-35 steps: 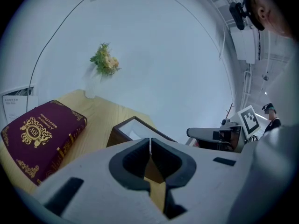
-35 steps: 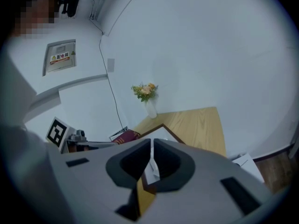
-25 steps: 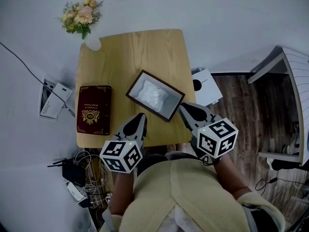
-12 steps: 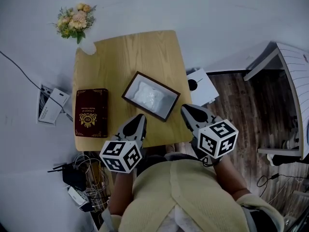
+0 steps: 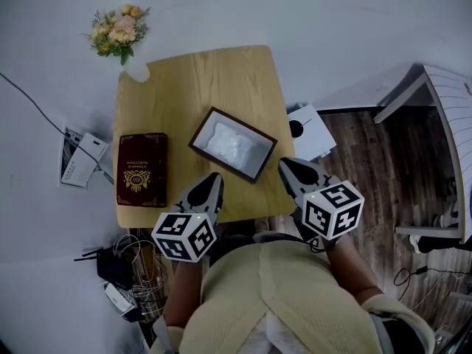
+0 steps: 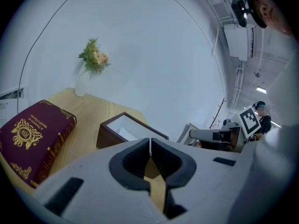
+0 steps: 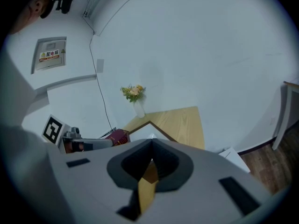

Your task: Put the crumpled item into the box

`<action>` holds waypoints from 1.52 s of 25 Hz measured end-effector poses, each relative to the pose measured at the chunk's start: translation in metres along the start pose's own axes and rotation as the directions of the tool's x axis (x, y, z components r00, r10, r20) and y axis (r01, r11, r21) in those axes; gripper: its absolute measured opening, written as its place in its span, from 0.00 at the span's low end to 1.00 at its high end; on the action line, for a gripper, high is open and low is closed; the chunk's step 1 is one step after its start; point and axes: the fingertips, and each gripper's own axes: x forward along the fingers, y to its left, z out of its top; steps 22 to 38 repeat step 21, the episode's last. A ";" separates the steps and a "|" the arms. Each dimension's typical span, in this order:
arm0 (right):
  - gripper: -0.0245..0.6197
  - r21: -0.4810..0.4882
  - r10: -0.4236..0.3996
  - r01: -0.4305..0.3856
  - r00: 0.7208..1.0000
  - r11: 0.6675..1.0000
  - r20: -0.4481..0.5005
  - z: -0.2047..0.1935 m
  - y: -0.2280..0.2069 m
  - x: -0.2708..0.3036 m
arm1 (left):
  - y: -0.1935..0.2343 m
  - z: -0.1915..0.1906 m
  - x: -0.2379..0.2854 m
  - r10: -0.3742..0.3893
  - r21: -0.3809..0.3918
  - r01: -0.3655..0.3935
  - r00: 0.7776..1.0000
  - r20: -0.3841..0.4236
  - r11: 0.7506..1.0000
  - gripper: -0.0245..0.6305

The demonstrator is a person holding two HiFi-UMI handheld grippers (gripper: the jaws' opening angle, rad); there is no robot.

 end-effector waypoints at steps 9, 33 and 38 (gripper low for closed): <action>0.08 -0.007 0.004 -0.004 1.000 1.000 -0.009 0.000 0.003 0.003 | 0.003 -0.002 -0.002 0.006 -0.005 -0.006 1.000 -0.003 1.000 0.08; 0.08 -0.014 0.011 -0.011 1.000 1.000 -0.029 -0.002 0.003 0.007 | 0.005 -0.004 -0.001 0.013 -0.021 -0.013 1.000 0.001 1.000 0.08; 0.08 -0.014 0.011 -0.011 1.000 1.000 -0.029 -0.002 0.003 0.007 | 0.005 -0.004 -0.001 0.013 -0.021 -0.013 1.000 0.001 1.000 0.08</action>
